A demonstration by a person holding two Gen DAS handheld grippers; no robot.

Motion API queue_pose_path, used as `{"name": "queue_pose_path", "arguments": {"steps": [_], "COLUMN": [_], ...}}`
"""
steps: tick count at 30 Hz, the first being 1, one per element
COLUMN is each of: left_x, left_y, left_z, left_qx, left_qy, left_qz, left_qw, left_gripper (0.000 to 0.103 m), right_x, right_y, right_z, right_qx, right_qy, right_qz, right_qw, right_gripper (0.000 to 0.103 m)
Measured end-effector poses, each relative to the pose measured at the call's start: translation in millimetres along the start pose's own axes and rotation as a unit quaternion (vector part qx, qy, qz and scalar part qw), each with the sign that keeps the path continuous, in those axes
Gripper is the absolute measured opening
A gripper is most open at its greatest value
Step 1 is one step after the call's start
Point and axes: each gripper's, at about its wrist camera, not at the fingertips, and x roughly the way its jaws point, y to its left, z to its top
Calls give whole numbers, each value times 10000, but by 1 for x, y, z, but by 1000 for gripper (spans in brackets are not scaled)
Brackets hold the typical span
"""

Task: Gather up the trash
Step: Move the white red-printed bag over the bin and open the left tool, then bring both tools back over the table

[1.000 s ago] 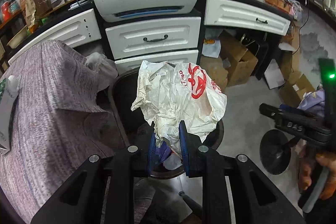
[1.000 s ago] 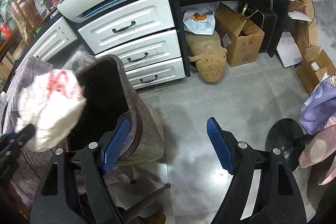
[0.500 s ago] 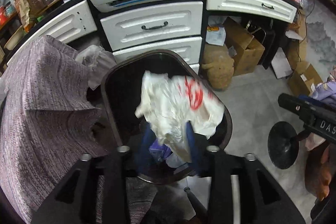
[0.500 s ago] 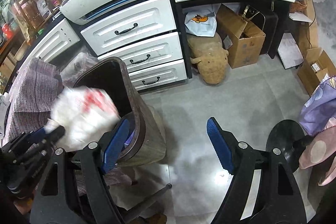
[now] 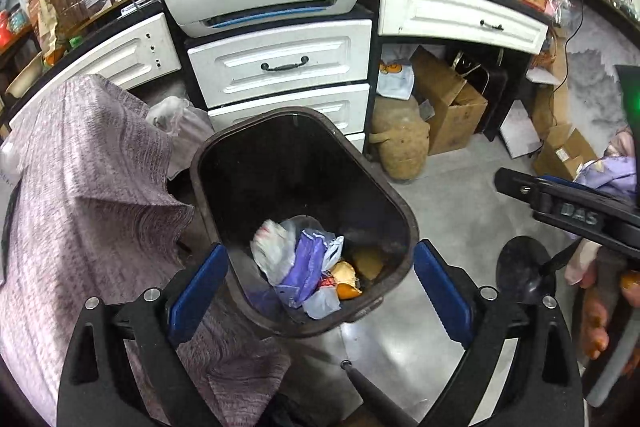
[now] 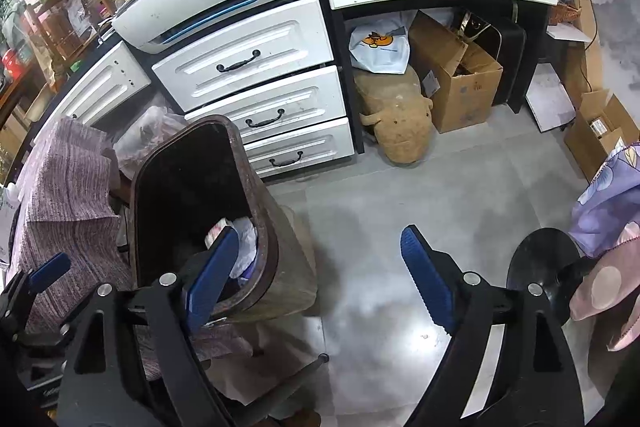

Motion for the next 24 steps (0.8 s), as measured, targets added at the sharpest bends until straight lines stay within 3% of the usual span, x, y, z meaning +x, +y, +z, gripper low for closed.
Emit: {"name": "queue_pose_path", "arguments": {"steps": [2, 7, 15, 24], "left_x": [-12, -50, -105, -145], "left_y": [2, 9, 43, 105], "left_z": [-2, -4, -14, -32], "left_qx": [-38, -74, -190, -642], "left_qy": [-92, -372, -862, -1109], "left_qz": [-74, -206, 88, 608], "left_qw": [9999, 9991, 9961, 9899], "left_gripper": [96, 97, 97, 97], "right_x": [-4, -13, -35, -60], "right_y": [5, 25, 77, 157], "right_z": [0, 3, 5, -5], "right_qx": [-39, -272, -831, -1677], "right_qy": [-62, -140, -290, -398], "right_qz": [34, 193, 592, 1171], "right_qw": [10000, 9993, 9944, 9780], "right_gripper": [89, 90, 91, 94]}}
